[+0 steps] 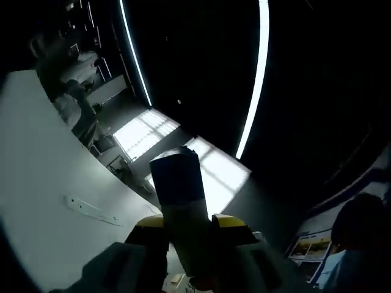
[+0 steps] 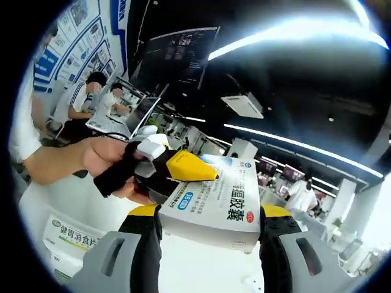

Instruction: Arrange the small medicine boxes into an aligned row inside the storage area until every box is upright, visible, and separated from the surrounding clutter.

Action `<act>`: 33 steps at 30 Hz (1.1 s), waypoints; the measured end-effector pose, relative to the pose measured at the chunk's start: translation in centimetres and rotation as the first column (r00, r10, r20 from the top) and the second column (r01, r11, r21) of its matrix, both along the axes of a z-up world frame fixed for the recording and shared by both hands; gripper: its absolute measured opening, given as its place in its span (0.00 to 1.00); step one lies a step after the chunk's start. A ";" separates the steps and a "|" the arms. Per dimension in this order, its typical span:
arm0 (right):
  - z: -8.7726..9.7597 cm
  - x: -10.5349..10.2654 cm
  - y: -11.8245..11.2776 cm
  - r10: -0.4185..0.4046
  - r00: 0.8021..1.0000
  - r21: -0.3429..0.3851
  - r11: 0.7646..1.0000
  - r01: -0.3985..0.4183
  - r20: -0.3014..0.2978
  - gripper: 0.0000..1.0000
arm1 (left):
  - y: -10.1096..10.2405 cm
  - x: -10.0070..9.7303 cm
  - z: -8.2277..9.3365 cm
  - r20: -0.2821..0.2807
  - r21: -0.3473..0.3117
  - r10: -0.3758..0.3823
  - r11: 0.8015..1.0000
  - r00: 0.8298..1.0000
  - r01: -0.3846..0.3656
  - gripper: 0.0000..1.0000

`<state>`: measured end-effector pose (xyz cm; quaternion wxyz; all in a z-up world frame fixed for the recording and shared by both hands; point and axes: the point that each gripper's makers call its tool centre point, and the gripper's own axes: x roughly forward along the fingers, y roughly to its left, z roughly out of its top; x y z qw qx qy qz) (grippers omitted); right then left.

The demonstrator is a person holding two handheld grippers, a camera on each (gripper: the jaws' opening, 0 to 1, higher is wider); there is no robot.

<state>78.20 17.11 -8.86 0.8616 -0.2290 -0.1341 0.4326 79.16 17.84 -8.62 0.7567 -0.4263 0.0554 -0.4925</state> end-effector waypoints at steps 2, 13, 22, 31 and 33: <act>0.0 0.1 0.3 0.003 1.000 -0.003 1.000 -0.003 -0.001 0.61 | 0.3 0.2 0.2 -0.009 -0.022 -0.003 1.000 1.000 0.003 0.23; -0.3 -0.4 -0.6 0.110 0.989 0.073 0.992 -0.102 -0.102 0.52 | 2.7 1.8 1.6 0.036 -0.019 0.053 0.998 0.998 -0.052 0.22; 1.7 -0.6 -2.7 0.288 0.901 0.424 0.896 -0.134 -0.325 0.49 | 2.5 0.6 2.9 0.136 0.038 0.026 0.999 0.990 -0.032 0.22; 0.8 -0.2 -2.5 0.369 0.821 0.497 0.859 -0.122 -0.435 0.42 | 1.4 -1.2 3.6 0.191 0.053 -0.031 0.998 0.981 0.021 0.22; 0.5 -0.1 -2.4 0.371 0.816 0.499 0.858 -0.119 -0.443 0.36 | 1.0 -1.8 3.7 0.213 0.063 -0.043 0.998 0.976 0.030 0.22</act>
